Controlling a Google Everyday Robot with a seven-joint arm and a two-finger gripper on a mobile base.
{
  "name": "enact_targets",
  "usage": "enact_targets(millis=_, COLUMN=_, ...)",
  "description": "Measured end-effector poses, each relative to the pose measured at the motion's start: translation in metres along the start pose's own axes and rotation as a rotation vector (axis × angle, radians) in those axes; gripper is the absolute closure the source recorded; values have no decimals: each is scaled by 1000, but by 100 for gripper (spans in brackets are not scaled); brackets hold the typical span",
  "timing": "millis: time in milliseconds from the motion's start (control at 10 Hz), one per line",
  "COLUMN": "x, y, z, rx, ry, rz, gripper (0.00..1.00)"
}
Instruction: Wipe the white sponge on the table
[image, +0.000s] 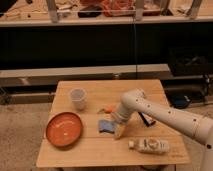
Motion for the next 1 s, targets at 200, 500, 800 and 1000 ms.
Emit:
enact_targets(millis=200, x=-8, y=1, z=2, rx=-5, ry=4, rz=-13, gripper=20)
enact_targets(millis=500, x=-16, y=4, z=5, rx=-7, ry=23, rz=-33, gripper=22)
enact_targets(millis=800, x=-21, y=7, z=8, rx=1, ry=37, rz=-58, gripper=51)
enact_targets(millis=1000, x=-21, y=8, z=7, rx=5, ry=38, rz=-60, gripper=68)
